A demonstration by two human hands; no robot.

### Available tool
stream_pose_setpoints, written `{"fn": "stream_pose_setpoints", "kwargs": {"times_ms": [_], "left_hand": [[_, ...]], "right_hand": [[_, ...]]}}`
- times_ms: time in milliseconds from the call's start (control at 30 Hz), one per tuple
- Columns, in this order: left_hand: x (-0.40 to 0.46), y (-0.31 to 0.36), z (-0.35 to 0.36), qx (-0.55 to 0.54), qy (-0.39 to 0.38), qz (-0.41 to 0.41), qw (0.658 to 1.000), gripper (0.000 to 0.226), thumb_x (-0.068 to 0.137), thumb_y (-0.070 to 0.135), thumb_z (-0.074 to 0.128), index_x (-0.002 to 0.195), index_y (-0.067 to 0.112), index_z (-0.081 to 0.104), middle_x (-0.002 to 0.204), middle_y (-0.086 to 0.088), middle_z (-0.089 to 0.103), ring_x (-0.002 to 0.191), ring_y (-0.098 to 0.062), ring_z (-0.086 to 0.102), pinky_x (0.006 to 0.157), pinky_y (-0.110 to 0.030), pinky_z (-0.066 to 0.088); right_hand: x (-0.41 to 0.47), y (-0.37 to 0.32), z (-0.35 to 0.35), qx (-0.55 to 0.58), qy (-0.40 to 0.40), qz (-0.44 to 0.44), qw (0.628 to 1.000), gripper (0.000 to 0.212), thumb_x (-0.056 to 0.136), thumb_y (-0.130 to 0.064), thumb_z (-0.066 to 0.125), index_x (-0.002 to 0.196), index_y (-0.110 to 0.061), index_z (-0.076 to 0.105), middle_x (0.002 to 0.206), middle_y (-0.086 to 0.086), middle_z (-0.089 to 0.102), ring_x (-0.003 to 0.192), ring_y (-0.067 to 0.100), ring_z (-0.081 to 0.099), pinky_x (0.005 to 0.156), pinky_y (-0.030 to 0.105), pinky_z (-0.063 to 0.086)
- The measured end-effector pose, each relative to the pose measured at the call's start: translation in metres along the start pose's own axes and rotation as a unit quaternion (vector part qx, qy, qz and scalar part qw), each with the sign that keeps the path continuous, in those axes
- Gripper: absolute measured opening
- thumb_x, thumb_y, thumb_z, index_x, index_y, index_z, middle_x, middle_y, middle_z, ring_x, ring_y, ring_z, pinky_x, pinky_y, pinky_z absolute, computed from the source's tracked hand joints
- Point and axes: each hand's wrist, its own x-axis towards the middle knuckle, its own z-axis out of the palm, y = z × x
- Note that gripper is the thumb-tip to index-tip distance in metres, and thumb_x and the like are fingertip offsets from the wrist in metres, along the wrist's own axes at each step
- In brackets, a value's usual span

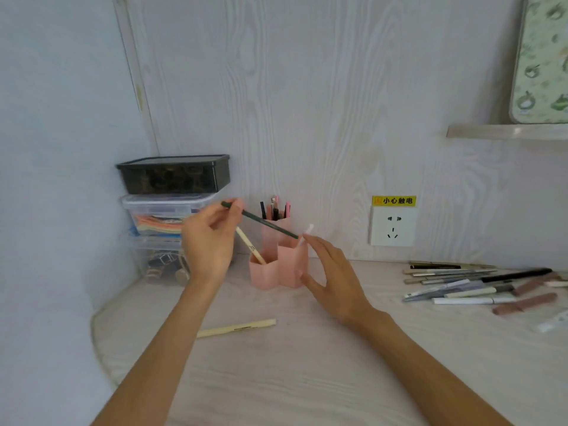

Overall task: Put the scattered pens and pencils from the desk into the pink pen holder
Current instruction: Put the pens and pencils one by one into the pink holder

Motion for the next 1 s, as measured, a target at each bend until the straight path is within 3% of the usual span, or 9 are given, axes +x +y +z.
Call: {"fn": "stream_pose_setpoints", "kwargs": {"times_ms": [133,300,433,567,633,733,867,933,1000], "left_hand": [[0.034,0.020,-0.004,0.093,0.089,0.093,0.987,0.024,0.085,0.040,0.065,0.103,0.025,0.064,0.081,0.005,0.073,0.069,-0.011,0.068,0.065,-0.030,0.052],[0.046,0.022,0.009,0.274,0.086,0.189,0.939,0.031,0.090,0.041,0.056,0.108,0.016,0.061,0.085,-0.001,0.075,0.072,-0.022,0.067,0.059,-0.026,0.035],[0.048,0.012,0.021,0.253,0.110,0.226,0.934,0.035,0.089,0.046,0.056,0.106,0.017,0.064,0.087,0.001,0.075,0.068,-0.019,0.069,0.056,-0.024,0.038],[0.052,0.007,0.024,0.211,0.142,0.224,0.941,0.036,0.089,0.048,0.057,0.106,0.016,0.064,0.088,0.002,0.075,0.074,-0.013,0.070,0.060,-0.030,0.049],[0.050,0.000,0.027,0.234,0.118,0.209,0.942,0.036,0.089,0.047,0.057,0.105,0.016,0.064,0.089,0.001,0.075,0.075,-0.017,0.070,0.059,-0.031,0.050],[0.041,-0.017,0.033,0.299,0.001,0.195,0.934,0.027,0.089,0.041,0.058,0.099,0.018,0.067,0.091,0.001,0.074,0.078,-0.018,0.070,0.056,-0.028,0.048],[0.024,-0.033,0.035,0.354,-0.105,0.176,0.912,0.026,0.092,0.035,0.056,0.111,0.024,0.069,0.103,-0.002,0.072,0.091,-0.021,0.066,0.062,-0.024,0.043],[0.022,-0.037,0.033,0.370,-0.141,0.172,0.902,0.029,0.095,0.033,0.051,0.119,0.024,0.064,0.114,-0.003,0.068,0.106,-0.021,0.060,0.069,-0.028,0.044],[0.025,-0.036,0.028,0.408,-0.190,0.178,0.875,0.037,0.096,0.035,0.046,0.131,0.023,0.054,0.134,-0.002,0.056,0.125,-0.020,0.045,0.087,-0.035,0.045]], "right_hand": [[-0.001,0.011,0.001,-0.026,-0.053,-0.014,0.998,0.065,0.089,-0.038,0.052,0.145,-0.033,0.017,0.150,-0.011,0.029,0.137,0.006,0.025,0.114,0.030,0.023],[-0.002,0.008,-0.003,-0.024,-0.051,-0.009,0.998,0.065,0.089,-0.040,0.052,0.144,-0.035,0.017,0.151,-0.011,0.026,0.139,0.004,0.020,0.115,0.030,0.022],[-0.005,0.006,-0.002,-0.008,-0.060,-0.005,0.998,0.071,0.089,-0.037,0.054,0.145,-0.035,0.012,0.150,-0.015,0.024,0.137,0.002,0.019,0.109,0.018,0.018],[-0.005,0.007,-0.001,-0.007,-0.061,-0.005,0.998,0.074,0.088,-0.036,0.056,0.145,-0.036,0.010,0.150,-0.016,0.025,0.136,0.001,0.020,0.107,0.017,0.021],[-0.004,0.006,-0.001,-0.004,-0.068,0.002,0.998,0.074,0.088,-0.036,0.056,0.145,-0.037,0.009,0.150,-0.016,0.023,0.136,0.001,0.020,0.104,0.017,0.020],[-0.004,0.007,0.000,0.003,-0.073,0.011,0.997,0.074,0.088,-0.039,0.055,0.145,-0.038,0.008,0.151,-0.017,0.022,0.136,0.002,0.020,0.103,0.018,0.021],[-0.005,0.007,-0.001,0.011,-0.075,0.015,0.997,0.074,0.088,-0.040,0.055,0.144,-0.042,0.007,0.149,-0.018,0.024,0.135,0.002,0.021,0.100,0.019,0.025],[-0.005,0.006,-0.001,0.012,-0.076,0.015,0.997,0.074,0.088,-0.040,0.055,0.144,-0.042,0.006,0.149,-0.018,0.024,0.135,0.002,0.022,0.098,0.019,0.025],[-0.005,0.006,-0.001,0.017,-0.080,0.020,0.996,0.074,0.088,-0.041,0.055,0.144,-0.042,0.006,0.150,-0.018,0.023,0.135,0.002,0.022,0.097,0.019,0.025]]}}
